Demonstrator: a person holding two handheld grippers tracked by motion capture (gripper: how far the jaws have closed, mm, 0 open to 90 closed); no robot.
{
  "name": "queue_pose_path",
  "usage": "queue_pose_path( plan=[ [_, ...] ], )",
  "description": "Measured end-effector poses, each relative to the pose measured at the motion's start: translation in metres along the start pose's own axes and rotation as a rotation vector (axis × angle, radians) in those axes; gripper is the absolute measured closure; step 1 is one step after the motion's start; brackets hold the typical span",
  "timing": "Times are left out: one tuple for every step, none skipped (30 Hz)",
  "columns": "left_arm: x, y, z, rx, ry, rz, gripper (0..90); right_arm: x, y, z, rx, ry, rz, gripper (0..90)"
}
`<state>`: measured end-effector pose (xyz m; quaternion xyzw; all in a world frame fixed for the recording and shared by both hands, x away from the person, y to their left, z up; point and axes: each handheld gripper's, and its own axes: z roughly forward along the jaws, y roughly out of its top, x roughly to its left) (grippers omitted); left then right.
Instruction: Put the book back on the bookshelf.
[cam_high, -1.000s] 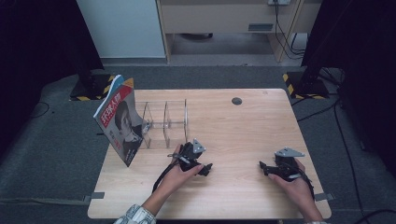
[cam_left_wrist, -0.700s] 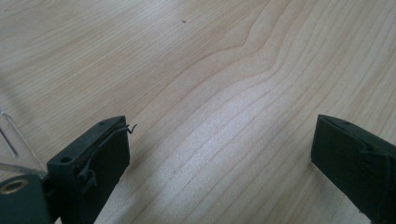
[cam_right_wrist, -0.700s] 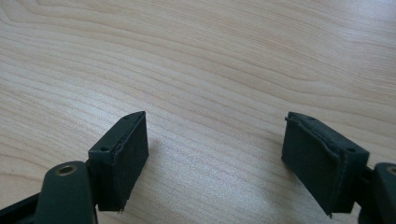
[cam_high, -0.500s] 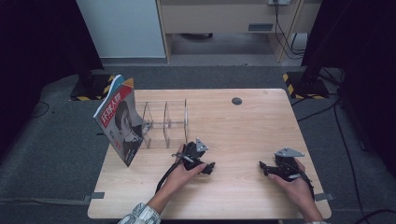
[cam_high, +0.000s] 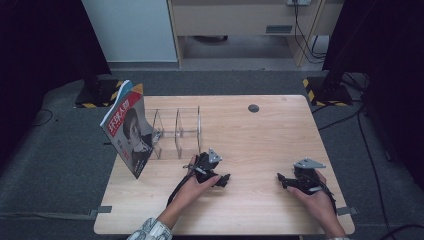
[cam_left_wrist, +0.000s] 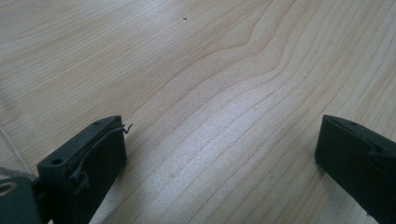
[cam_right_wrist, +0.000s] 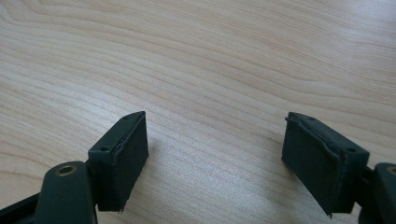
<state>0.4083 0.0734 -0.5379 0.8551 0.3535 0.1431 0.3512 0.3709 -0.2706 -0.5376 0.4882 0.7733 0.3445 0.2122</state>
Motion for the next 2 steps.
queue_pose_path(
  plan=[
    [0.0000,0.0000,0.0000,0.000,0.000,0.000,1.1,0.0000,0.0000,0.0000,0.000,0.000,0.000,22.7],
    [0.0000,0.0000,0.0000,0.000,0.000,-0.001,1.1,-0.0001,0.0000,0.0000,0.000,0.000,-0.001,22.7]
  ],
)
